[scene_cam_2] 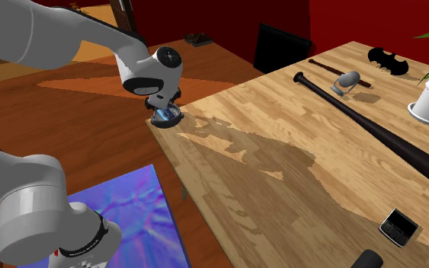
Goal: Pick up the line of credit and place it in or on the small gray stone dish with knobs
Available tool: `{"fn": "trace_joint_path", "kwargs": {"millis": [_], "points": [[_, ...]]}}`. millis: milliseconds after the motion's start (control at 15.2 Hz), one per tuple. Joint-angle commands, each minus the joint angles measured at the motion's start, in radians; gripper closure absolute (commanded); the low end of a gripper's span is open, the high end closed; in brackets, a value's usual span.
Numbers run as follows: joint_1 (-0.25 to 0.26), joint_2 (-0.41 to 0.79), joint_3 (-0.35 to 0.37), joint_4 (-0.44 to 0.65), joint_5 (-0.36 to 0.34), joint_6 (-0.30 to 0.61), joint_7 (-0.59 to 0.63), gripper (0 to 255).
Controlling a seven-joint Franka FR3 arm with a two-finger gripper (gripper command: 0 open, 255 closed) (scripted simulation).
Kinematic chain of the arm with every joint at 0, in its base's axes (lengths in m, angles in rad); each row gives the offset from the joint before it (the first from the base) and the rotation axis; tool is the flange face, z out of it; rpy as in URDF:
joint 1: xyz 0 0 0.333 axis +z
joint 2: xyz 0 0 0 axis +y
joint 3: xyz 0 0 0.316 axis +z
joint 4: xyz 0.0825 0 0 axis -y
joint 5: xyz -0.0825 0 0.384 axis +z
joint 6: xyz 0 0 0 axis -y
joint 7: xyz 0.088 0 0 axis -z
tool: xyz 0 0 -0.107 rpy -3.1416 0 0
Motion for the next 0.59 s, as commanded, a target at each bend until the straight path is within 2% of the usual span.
{"fn": "trace_joint_path", "kwargs": {"millis": [0,66,330,528], "points": [[0.0,0.0,0.0,0.0,0.0,0.0,0.0,0],[0.0,0.0,0.0,0.0,0.0,0.0,0.0,0],[-0.033,-0.105,-0.058,0.013,-0.05,-0.142,0.024,0],[-0.032,-0.105,-0.058,0.013,-0.05,-0.142,0.024,0]]}}
